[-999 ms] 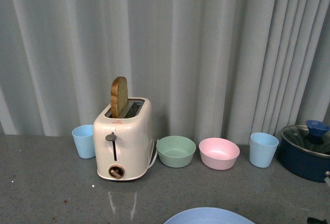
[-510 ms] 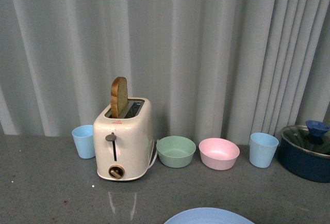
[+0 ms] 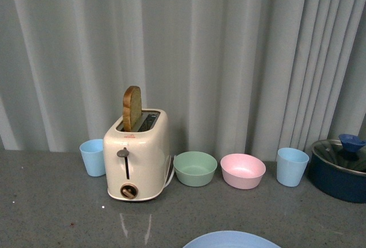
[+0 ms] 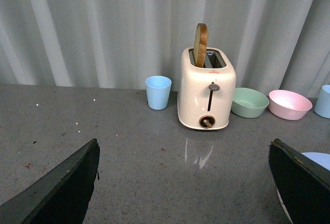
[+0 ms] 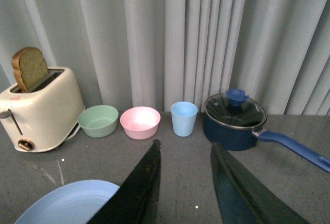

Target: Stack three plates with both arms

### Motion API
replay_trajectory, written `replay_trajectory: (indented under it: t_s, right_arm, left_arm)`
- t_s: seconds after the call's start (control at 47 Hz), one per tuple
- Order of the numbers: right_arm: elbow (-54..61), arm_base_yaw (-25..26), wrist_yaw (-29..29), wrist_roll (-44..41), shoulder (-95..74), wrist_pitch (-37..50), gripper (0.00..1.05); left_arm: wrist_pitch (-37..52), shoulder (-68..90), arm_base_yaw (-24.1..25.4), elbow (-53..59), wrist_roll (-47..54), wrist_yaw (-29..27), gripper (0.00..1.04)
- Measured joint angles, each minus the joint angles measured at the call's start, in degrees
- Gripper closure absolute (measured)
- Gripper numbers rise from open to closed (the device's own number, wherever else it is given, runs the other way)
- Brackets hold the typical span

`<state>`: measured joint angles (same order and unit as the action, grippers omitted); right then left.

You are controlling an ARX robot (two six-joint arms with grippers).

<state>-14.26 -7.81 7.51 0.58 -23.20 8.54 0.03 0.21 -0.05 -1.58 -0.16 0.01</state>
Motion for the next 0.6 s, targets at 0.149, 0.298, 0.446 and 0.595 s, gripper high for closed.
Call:
replay_trajectory:
  t_s: [0.149,0.298,0.446,0.595]
  right_arm:
    - [4.31,6.86,-7.21,-0.61,3.76,0.39,1.02]
    - [7.06,7.67,-7.52,-0.50,6.51,0.50,1.02]
    - [9.22,7.67,-7.54,-0.50,9.20,0.26,1.02]
    - [10.32,7.67,-7.52,-0.50,11.04,-0.35,1.02]
  left_arm:
    - [0.00,0.00,0.00,0.00,0.00,0.02,0.07]
    - [0.00,0.00,0.00,0.00,0.00,0.02,0.07]
    - [0.00,0.00,0.00,0.00,0.00,0.00,0.07]
    - [0.00,0.00,0.00,0.00,0.00,0.00,0.07]
